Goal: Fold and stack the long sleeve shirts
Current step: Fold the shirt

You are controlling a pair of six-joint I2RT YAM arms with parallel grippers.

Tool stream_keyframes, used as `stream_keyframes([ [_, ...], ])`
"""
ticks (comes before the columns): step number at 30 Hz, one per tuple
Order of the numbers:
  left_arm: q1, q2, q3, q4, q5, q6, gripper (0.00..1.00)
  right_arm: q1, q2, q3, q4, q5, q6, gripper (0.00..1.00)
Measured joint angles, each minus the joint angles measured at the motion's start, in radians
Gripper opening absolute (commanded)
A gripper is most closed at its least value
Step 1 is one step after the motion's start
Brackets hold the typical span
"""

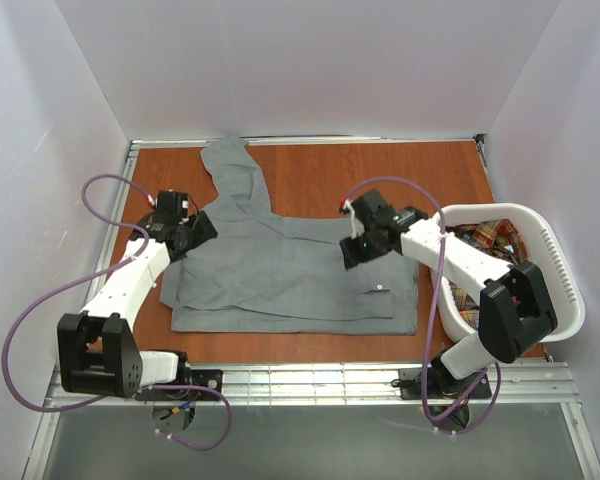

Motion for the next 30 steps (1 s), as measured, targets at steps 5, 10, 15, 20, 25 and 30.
stream_keyframes([
  [5,0.0,0.161,0.107,0.159,-0.019,0.199,0.93,-0.152,0.068,0.222,0.008,0.009,-0.066,0.6],
  [10,0.014,0.378,0.193,0.255,-0.031,0.322,0.93,-0.278,0.186,0.337,0.02,0.029,-0.079,0.65],
  [15,0.087,0.55,0.31,0.306,-0.008,0.332,0.93,-0.314,0.315,0.4,0.032,0.064,-0.035,0.63],
  [20,0.116,0.634,0.38,0.353,0.034,0.328,0.93,-0.339,0.414,0.413,0.071,0.093,0.036,0.61],
  [25,0.108,0.7,0.401,0.383,0.093,0.335,0.93,-0.363,0.481,0.414,0.085,0.143,0.09,0.61],
  [30,0.103,0.718,0.404,0.394,0.112,0.354,0.93,-0.367,0.506,0.414,0.123,0.206,0.131,0.61],
])
